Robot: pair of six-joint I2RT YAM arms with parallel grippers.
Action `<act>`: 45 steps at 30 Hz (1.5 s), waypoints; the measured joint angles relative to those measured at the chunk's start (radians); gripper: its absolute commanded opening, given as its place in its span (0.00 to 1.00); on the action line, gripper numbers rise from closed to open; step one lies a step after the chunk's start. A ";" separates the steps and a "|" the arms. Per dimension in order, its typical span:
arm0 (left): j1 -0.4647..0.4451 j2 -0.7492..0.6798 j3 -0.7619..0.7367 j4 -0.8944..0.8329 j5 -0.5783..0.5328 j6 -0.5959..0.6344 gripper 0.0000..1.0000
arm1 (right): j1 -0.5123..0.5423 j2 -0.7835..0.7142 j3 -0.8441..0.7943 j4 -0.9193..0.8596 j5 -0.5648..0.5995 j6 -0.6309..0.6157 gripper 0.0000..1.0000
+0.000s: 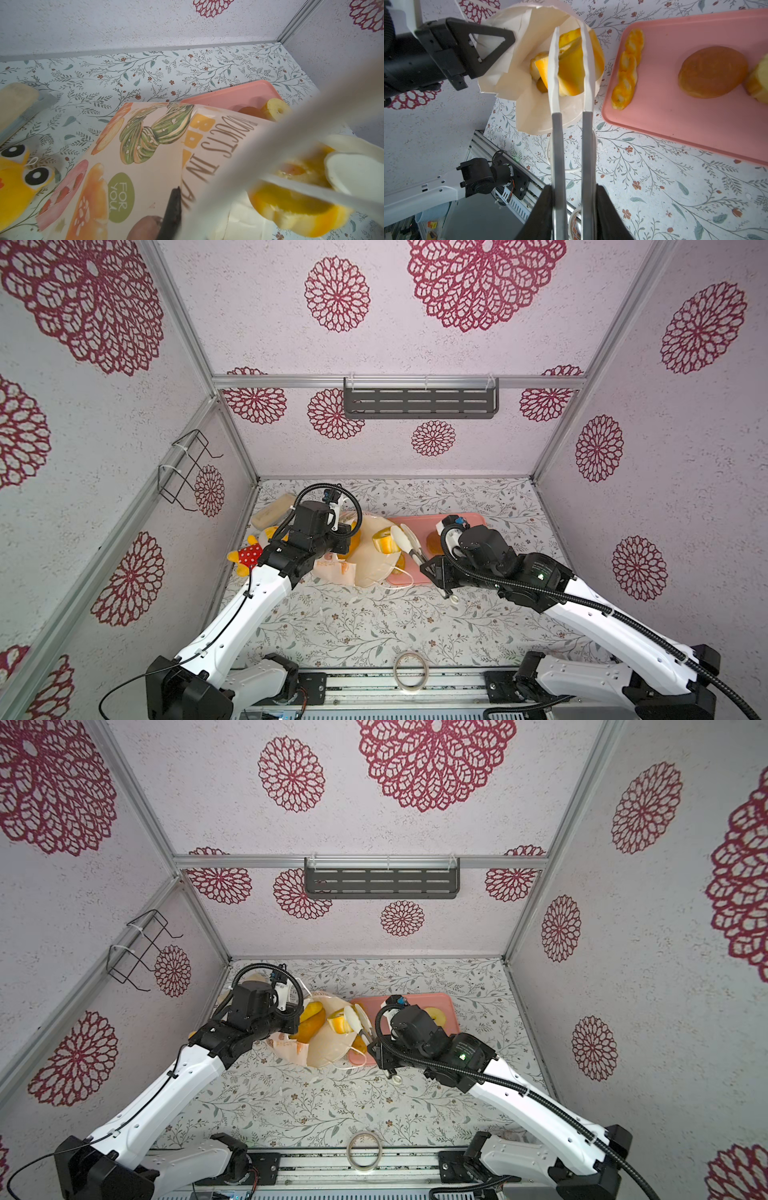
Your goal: Take the fake bread out of the paper bag
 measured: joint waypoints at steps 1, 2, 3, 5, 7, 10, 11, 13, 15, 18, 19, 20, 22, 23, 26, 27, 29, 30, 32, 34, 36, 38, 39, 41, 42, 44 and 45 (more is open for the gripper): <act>0.000 0.000 0.000 -0.002 -0.001 0.000 0.00 | -0.006 -0.003 0.000 -0.001 0.004 0.000 0.00; 0.000 0.000 0.000 -0.005 -0.003 0.000 0.00 | -0.011 -0.008 0.000 -0.002 0.009 0.000 0.00; 0.000 0.000 0.000 -0.008 -0.007 0.001 0.00 | -0.017 -0.013 0.000 -0.006 0.013 0.000 0.00; 0.000 -0.002 0.000 -0.016 -0.018 0.002 0.00 | -0.028 -0.031 0.000 -0.023 0.021 0.000 0.00; 0.000 -0.003 0.000 -0.023 -0.030 0.001 0.00 | -0.040 -0.057 0.000 -0.039 0.032 0.000 0.00; 0.000 -0.003 0.000 -0.027 -0.036 -0.004 0.00 | -0.059 -0.102 0.000 -0.058 0.038 0.000 0.00; 0.000 -0.003 0.000 -0.028 -0.036 -0.008 0.00 | -0.064 -0.113 -0.003 -0.056 0.037 0.000 0.00; 0.000 -0.002 0.000 -0.027 -0.034 -0.016 0.00 | -0.076 -0.133 -0.025 -0.038 0.032 -0.001 0.00; 0.000 0.002 0.000 -0.025 -0.033 -0.026 0.00 | -0.098 -0.142 -0.069 -0.016 0.026 -0.002 0.00; 0.000 0.006 0.003 -0.025 -0.034 -0.035 0.00 | -0.140 -0.124 -0.143 0.019 0.023 -0.006 0.00; 0.000 0.008 0.004 -0.024 -0.035 -0.037 0.00 | -0.153 -0.116 -0.170 0.031 0.021 -0.007 0.00; 0.000 0.008 0.004 -0.024 -0.038 -0.038 0.00 | -0.168 -0.109 -0.206 0.045 0.015 -0.009 0.00; 0.000 0.008 0.004 -0.025 -0.045 -0.038 0.00 | -0.190 -0.105 -0.267 0.063 0.010 -0.009 0.00; 0.000 0.008 0.004 -0.025 -0.052 -0.037 0.00 | -0.202 -0.106 -0.304 0.072 0.005 -0.008 0.00; 0.000 0.006 0.004 -0.026 -0.064 -0.033 0.00 | -0.248 -0.122 -0.396 0.089 -0.016 -0.001 0.00; 0.000 0.006 0.004 -0.026 -0.067 -0.033 0.00 | -0.272 -0.132 -0.427 0.093 -0.025 0.005 0.00; 0.000 0.006 0.004 -0.026 -0.072 -0.033 0.00 | -0.319 -0.151 -0.476 0.097 -0.043 0.015 0.00; 0.000 0.006 0.004 -0.026 -0.074 -0.033 0.00 | -0.340 -0.160 -0.497 0.097 -0.049 0.017 0.00; 0.000 0.006 0.004 -0.026 -0.075 -0.033 0.00 | -0.366 -0.172 -0.530 0.097 -0.059 0.024 0.00; 0.000 0.006 0.004 -0.026 -0.076 -0.033 0.00 | -0.379 -0.182 -0.555 0.097 -0.072 0.028 0.00; 0.000 0.006 0.004 -0.026 -0.077 -0.033 0.00 | -0.380 -0.196 -0.569 0.099 -0.092 0.034 0.00; 0.000 0.006 0.004 -0.026 -0.079 -0.033 0.00 | -0.381 -0.214 -0.569 0.105 -0.113 0.035 0.00; 0.000 0.006 0.004 -0.025 -0.079 -0.033 0.00 | -0.381 -0.224 -0.566 0.110 -0.126 0.034 0.00; 0.000 0.005 0.004 -0.025 -0.079 -0.033 0.00 | -0.381 -0.231 -0.546 0.108 -0.141 0.032 0.00; 0.000 0.005 0.004 -0.025 -0.079 -0.033 0.00 | -0.381 -0.229 -0.528 0.104 -0.151 0.030 0.00; 0.000 0.004 0.003 -0.025 -0.078 -0.033 0.00 | -0.381 -0.219 -0.491 0.104 -0.167 0.022 0.00; 0.000 0.002 0.003 -0.025 -0.079 -0.033 0.00 | -0.381 -0.215 -0.472 0.103 -0.176 0.017 0.00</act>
